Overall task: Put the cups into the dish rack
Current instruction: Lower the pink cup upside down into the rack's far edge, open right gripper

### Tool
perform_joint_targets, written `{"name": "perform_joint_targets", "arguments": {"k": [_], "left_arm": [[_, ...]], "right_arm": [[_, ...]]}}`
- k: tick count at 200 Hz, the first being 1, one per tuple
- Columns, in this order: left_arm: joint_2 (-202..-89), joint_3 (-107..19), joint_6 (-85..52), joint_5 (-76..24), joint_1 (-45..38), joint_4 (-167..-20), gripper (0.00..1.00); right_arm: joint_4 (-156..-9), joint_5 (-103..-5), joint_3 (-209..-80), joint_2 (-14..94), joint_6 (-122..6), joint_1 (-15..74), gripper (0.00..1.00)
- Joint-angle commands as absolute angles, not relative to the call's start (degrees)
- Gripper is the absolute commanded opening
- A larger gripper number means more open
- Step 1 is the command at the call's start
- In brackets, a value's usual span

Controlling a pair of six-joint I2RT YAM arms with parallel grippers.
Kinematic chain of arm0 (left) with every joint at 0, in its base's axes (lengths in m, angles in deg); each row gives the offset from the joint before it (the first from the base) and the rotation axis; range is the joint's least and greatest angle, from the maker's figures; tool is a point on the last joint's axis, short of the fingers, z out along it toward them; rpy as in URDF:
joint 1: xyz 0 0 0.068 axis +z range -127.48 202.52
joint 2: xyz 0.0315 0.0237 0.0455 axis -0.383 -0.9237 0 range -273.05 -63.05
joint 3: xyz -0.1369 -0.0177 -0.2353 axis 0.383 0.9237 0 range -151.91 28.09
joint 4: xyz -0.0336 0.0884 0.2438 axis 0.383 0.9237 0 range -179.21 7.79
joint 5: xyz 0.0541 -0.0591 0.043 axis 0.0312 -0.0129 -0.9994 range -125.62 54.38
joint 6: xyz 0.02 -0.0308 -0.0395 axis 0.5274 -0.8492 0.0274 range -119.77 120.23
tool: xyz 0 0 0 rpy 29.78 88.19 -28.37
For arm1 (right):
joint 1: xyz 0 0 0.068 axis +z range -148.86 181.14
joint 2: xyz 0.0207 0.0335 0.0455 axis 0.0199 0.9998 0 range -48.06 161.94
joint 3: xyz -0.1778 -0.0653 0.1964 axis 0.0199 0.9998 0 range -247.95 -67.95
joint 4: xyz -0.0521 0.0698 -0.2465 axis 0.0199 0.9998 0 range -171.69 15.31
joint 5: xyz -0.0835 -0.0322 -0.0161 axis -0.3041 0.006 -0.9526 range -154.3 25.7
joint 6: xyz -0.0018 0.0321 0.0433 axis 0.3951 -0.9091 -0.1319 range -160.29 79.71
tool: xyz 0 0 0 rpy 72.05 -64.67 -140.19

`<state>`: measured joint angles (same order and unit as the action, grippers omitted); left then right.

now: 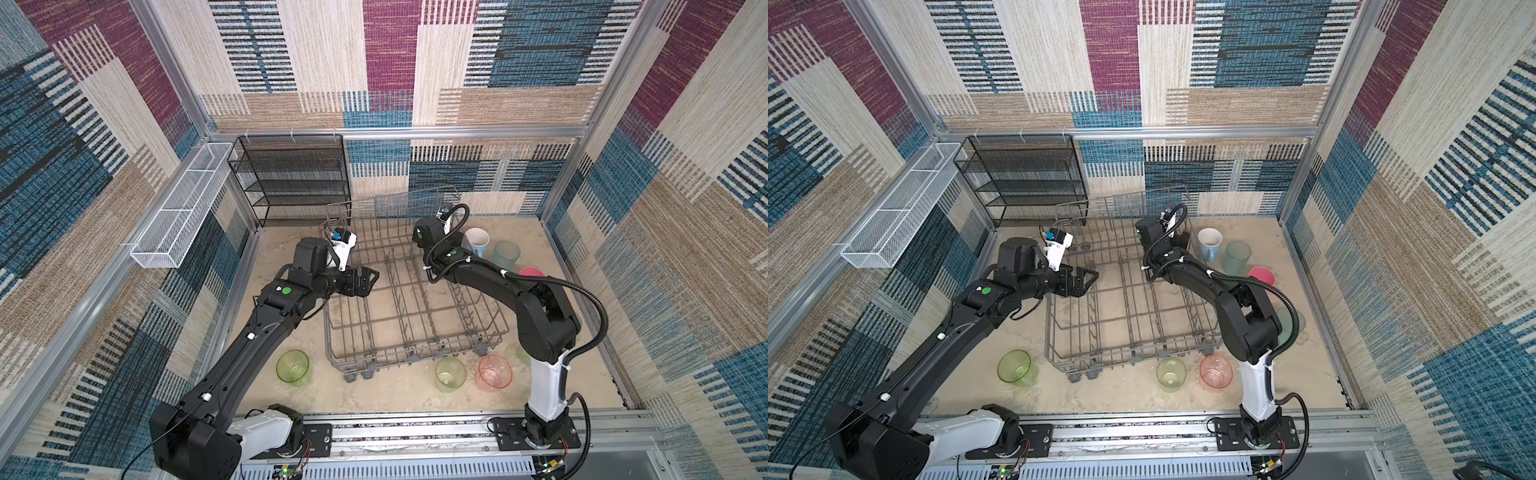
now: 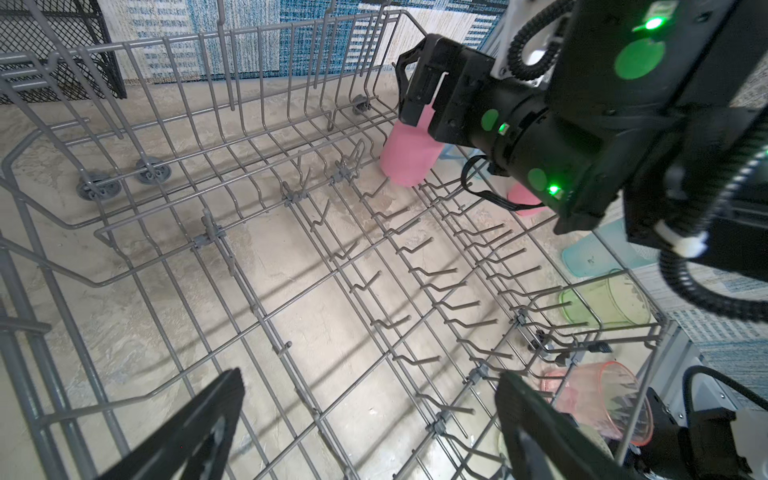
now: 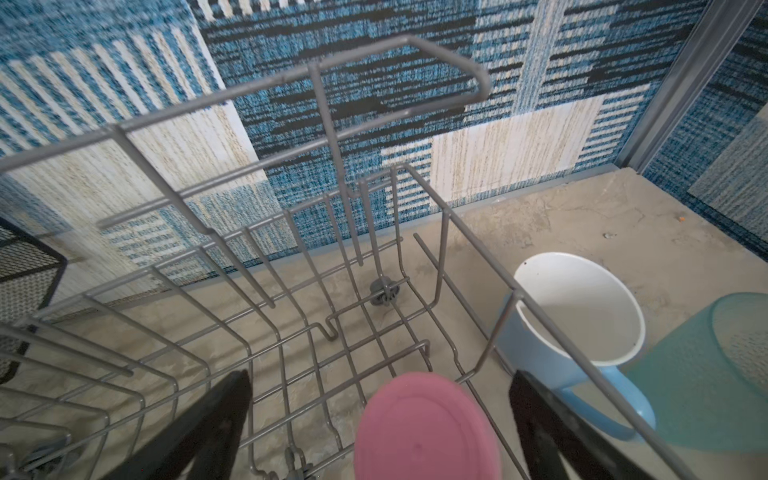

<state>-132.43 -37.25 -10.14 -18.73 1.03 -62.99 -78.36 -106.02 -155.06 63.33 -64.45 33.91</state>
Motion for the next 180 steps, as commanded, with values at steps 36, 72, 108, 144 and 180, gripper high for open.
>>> {"name": "perform_joint_targets", "arguments": {"k": [36, 72, 108, 144, 180], "left_arm": [[-132.6, -37.2, -10.4, -18.1, 1.3, -64.3, 0.98], [-132.2, -37.4, -9.8, -20.2, 1.5, -63.5, 0.97], [-131.3, -38.0, -9.9, -26.6, 1.6, -61.6, 0.97], [-131.9, -41.5, -12.2, -34.1, 1.5, -56.1, 0.97], [-134.0, -47.6, -15.3, -40.0, 1.7, -45.9, 0.94]], "right_arm": [[-77.3, -98.7, -154.0, 56.4, -62.2, 34.0, 1.00], [-75.0, -92.7, -154.9, 54.4, -58.6, 33.9, 0.99], [-74.3, -88.4, -152.3, 51.0, -54.5, 33.9, 0.99], [-76.0, -83.5, -147.6, 46.8, -48.9, 33.9, 0.99], [-79.5, -78.3, -142.4, 43.3, -44.4, 33.9, 0.99]]}}
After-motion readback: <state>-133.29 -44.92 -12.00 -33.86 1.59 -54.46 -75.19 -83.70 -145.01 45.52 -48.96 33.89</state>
